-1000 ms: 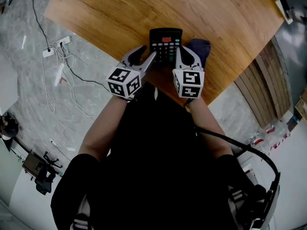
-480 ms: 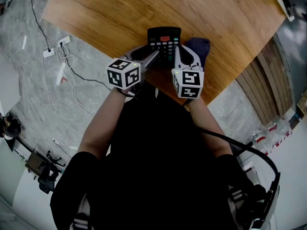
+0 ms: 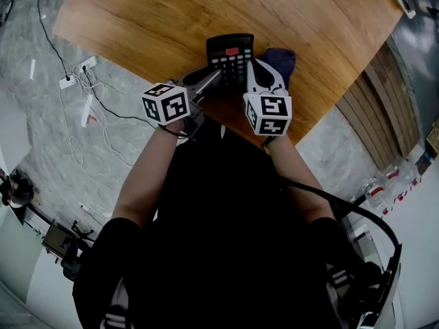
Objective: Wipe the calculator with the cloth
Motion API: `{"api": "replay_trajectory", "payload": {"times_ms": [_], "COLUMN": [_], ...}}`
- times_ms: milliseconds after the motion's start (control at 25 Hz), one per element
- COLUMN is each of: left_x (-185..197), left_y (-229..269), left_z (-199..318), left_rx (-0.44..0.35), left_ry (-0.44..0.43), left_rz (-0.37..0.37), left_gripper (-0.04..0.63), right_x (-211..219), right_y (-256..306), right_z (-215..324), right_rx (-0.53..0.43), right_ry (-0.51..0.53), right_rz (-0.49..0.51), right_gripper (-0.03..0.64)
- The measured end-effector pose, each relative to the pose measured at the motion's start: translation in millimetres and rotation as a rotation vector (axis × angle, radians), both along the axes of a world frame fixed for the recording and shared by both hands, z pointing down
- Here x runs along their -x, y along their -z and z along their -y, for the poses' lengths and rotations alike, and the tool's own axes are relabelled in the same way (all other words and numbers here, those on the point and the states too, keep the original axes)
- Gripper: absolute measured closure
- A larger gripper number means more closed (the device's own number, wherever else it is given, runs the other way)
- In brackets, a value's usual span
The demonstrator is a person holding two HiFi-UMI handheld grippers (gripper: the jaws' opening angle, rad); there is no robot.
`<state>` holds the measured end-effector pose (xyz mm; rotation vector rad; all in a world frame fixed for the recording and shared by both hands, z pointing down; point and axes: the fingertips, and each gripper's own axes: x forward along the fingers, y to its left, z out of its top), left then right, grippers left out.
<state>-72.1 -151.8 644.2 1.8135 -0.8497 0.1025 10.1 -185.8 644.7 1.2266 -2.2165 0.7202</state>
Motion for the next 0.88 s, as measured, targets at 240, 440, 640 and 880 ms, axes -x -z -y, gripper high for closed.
{"api": "replay_trajectory", "payload": {"times_ms": [240,440,640,880], "left_x": [2,-1,7,7], "left_y": [19,28,38,51], "left_z": [3,4,5,4], "left_rx": [-0.026,-0.037,-0.032,-0.049], "left_ry": [0.038,0.037,0.087,0.100], "left_rz": [-0.079,-0.115,-0.161,-0.174], "left_gripper": [0.517,0.522,0.522,0.522], "right_x": [-20,-52,-58,-66], "right_y": [41,32,13,11], "right_z": [3,-10,-28,-21], "right_rx": [-0.120,-0.037,0.063,0.023], "right_ry": [-0.059,-0.038,-0.005,-0.031], "right_rz": [0.000,-0.121,-0.188,-0.280], "right_gripper": [0.601,0.583,0.445,0.437]}}
